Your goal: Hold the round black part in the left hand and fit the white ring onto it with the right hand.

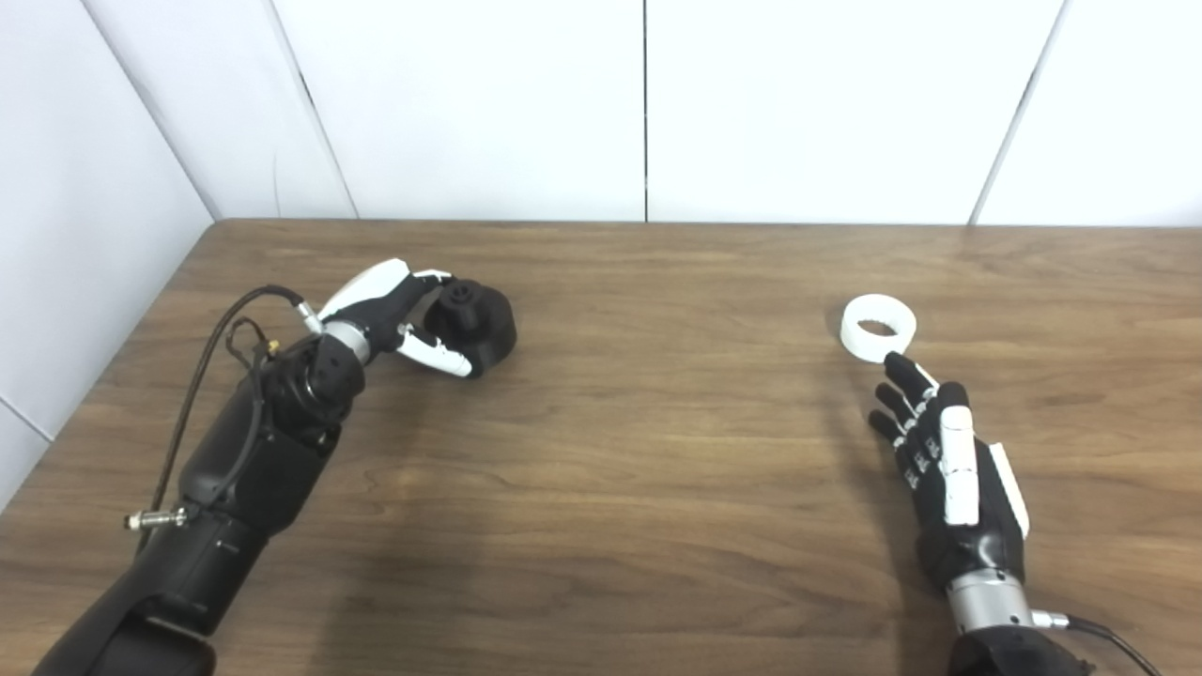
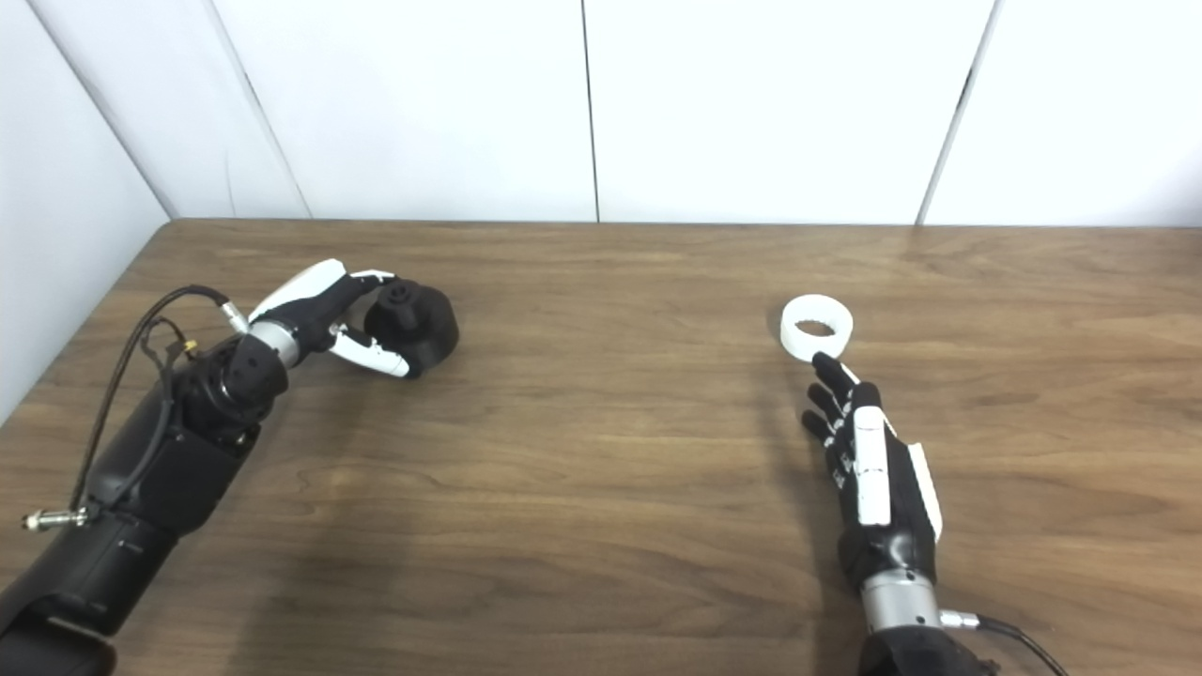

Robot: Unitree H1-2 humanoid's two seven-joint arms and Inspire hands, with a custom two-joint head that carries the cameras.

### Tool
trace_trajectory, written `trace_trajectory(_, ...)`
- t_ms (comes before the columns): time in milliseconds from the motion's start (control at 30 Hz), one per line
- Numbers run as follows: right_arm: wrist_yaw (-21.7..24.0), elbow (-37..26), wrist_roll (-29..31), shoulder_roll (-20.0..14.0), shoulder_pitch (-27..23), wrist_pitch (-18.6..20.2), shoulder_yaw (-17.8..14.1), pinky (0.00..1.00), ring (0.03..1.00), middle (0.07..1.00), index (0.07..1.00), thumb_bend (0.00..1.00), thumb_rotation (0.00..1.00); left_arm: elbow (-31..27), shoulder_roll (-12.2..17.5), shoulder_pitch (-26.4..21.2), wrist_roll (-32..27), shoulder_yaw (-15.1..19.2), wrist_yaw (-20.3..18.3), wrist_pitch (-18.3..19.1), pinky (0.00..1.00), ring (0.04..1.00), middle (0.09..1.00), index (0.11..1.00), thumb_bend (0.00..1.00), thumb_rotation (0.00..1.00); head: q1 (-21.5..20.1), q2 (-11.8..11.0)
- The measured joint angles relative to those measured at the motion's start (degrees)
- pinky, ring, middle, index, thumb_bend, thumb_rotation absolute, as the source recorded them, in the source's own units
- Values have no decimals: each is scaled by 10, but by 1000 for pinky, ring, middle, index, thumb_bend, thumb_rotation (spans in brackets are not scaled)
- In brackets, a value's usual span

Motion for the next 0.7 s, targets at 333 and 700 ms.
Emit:
trace_trajectory(333, -8, 0, 1, 1, 1, -4, 2, 897, 926, 927, 853, 528, 992, 0, -1, -1, 0, -3, 0, 0, 973, 1000, 959, 743, 975, 218, -2, 2)
trace_trajectory(700, -8, 0, 2, 1, 1, -7, 2, 887, 922, 926, 856, 537, 1000, 0, -3, -2, 1, -1, 1, 1, 994, 1000, 963, 677, 889, 172, 0, 4)
